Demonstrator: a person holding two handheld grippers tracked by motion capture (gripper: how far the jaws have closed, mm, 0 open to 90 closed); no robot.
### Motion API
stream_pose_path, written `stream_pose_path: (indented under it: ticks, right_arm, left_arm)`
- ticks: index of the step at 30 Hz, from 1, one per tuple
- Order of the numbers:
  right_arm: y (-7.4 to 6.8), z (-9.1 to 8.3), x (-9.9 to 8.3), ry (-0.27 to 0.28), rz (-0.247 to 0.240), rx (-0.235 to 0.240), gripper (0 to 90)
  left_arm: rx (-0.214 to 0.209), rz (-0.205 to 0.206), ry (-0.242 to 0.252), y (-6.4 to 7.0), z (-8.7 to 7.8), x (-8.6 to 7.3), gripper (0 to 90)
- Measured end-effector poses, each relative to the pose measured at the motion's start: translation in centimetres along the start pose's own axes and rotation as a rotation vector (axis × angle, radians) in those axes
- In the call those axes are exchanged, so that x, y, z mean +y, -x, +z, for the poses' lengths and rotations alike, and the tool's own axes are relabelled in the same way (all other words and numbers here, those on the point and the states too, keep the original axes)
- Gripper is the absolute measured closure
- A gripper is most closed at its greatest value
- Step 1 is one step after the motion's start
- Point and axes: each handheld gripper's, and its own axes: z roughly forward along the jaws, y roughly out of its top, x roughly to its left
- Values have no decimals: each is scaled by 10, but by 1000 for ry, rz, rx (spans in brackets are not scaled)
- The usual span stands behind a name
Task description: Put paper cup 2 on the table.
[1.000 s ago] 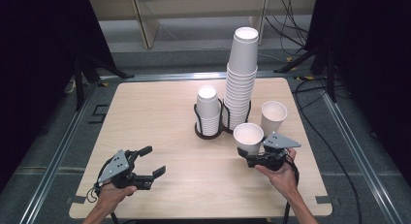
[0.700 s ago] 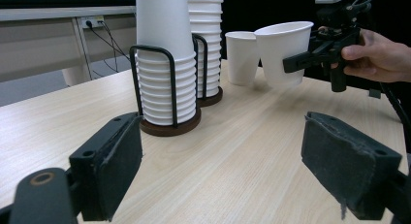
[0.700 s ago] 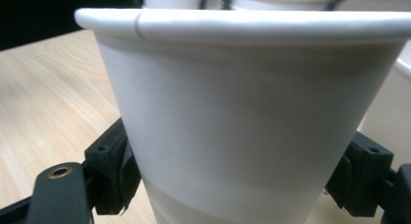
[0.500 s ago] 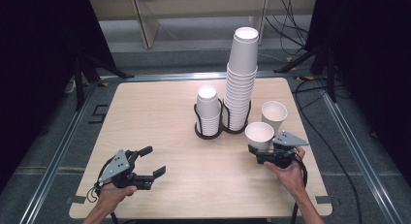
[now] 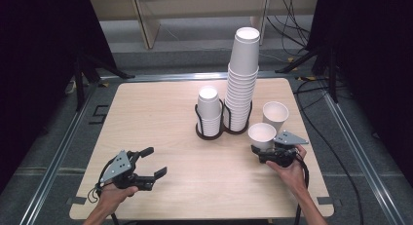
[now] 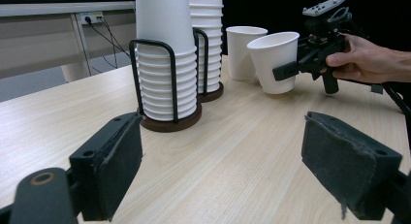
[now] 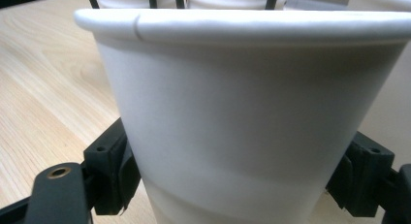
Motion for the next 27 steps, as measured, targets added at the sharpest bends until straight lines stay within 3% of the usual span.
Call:
stream_pose_path:
  ticks: [3, 4, 5, 8, 10, 11, 16, 17, 18, 21, 22, 23, 26, 27]
  right_arm:
    - [1, 3, -2, -23, -13, -17, 196]
    - [0, 4, -3, -29, 11, 8, 196]
    - [1, 4, -3, -28, -5, -6, 196]
    - [1, 4, -3, -38, 12, 6, 196]
    - [3, 3, -3, -52, -10, -20, 196]
    - [1, 2, -3, -72, 10, -12, 195]
    - [1, 3, -5, -81, 18, -2, 194]
    - [1, 3, -5, -81, 18, -2, 193]
    - [2, 3, -6, -77, 4, -26, 192]
    - [3, 2, -6, -76, -1, -19, 189]
    - [0, 2, -6, -90, 34, -16, 188]
    - [1, 2, -6, -88, 10, -12, 184]
    - [1, 3, -7, -110, 13, -7, 169]
    - [1, 3, -7, -117, 8, 13, 161]
  left_arm:
    - [-1, 0, 0, 0, 0, 0, 145]
    - [-1, 0, 1, 0, 0, 0, 145]
    - [-2, 0, 0, 0, 0, 0, 145]
    - [-1, 0, -1, 0, 0, 0, 145]
    - [-1, 3, -1, 0, 0, 0, 145]
    - [7, 6, -19, 0, -2, 1, 145]
    - [-3, 2, -3, 0, 0, 0, 145]
    - [7, 6, -25, 0, -1, 0, 145]
    - [7, 6, -26, 1, -2, 0, 145]
    - [-5, 4, -3, 1, 0, 0, 145]
    - [-4, 5, -5, 1, 0, 0, 145]
    - [5, 8, -25, 1, -1, 0, 145]
    - [-5, 4, -6, 1, 0, 0, 146]
    - [-5, 4, -4, 1, 0, 0, 145]
